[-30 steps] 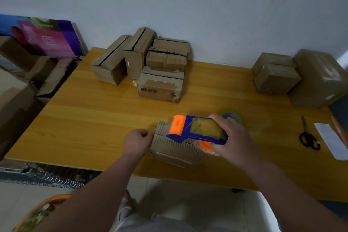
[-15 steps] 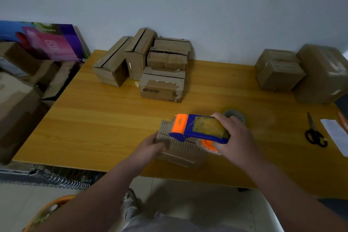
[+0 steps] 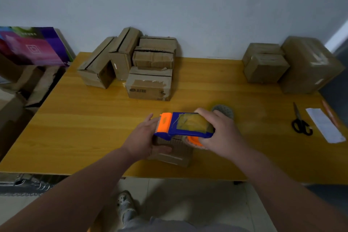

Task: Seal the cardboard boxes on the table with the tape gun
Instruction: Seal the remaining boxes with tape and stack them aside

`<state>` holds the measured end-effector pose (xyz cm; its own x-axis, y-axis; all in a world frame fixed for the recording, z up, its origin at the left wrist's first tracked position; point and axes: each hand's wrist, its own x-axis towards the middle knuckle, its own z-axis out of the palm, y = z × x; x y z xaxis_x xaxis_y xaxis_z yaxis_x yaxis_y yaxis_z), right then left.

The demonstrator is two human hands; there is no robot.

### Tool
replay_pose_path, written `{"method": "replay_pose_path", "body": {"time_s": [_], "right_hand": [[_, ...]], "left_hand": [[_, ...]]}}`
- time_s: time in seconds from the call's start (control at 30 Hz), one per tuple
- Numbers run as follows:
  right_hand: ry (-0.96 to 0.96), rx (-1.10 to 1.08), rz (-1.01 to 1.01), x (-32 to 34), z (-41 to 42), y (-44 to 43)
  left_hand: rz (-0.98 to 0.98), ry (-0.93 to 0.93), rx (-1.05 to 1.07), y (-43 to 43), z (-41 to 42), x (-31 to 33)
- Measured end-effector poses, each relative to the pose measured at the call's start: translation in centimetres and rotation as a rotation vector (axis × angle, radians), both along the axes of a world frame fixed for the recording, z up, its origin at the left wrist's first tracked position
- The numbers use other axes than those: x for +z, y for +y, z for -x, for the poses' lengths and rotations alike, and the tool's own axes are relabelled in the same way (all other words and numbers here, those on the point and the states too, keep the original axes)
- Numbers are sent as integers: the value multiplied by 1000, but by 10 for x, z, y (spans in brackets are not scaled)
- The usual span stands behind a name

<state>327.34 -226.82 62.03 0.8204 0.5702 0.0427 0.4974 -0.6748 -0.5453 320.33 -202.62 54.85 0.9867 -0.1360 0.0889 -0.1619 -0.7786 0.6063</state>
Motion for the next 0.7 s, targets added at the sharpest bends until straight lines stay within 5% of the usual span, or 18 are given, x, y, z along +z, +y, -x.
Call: {"method": "replay_pose_path", "body": {"time_s": [0.13,0.33,0.7], "right_hand": [[22,105,126,11,-8,-16],[74,24,298,7,-16,-86],[112,-28,185,-28,-8,-91]], "left_hand": [[-165,211,131,-5,3,10],[-280,236,111,-5,5,16],[-551,325,162,-29,12,29]]}}
